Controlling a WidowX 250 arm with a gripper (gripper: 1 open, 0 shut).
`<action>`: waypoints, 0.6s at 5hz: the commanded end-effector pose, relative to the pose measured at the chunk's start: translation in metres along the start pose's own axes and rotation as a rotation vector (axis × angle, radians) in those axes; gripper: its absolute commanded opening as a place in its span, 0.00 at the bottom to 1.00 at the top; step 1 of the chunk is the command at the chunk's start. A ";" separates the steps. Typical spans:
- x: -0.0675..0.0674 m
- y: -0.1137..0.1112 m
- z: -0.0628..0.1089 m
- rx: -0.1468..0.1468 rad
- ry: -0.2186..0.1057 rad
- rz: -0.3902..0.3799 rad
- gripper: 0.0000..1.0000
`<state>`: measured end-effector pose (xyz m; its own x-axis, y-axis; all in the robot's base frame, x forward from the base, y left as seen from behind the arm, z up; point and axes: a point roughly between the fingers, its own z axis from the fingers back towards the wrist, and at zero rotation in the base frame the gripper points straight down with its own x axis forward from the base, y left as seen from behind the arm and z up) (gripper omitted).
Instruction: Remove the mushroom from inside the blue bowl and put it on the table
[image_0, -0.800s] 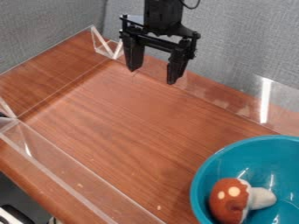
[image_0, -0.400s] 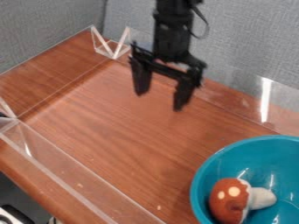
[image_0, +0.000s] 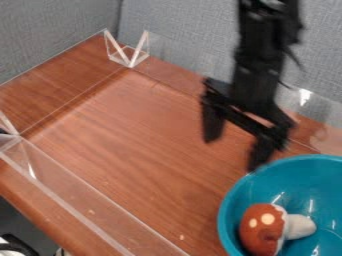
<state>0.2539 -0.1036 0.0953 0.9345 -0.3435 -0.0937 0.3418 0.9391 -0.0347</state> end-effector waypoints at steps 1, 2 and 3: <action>0.004 -0.024 0.006 0.006 -0.070 -0.061 1.00; -0.003 -0.040 -0.004 0.005 -0.071 -0.101 1.00; -0.003 -0.044 -0.018 -0.003 -0.067 -0.103 1.00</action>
<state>0.2337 -0.1398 0.0730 0.9021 -0.4286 -0.0500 0.4270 0.9034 -0.0400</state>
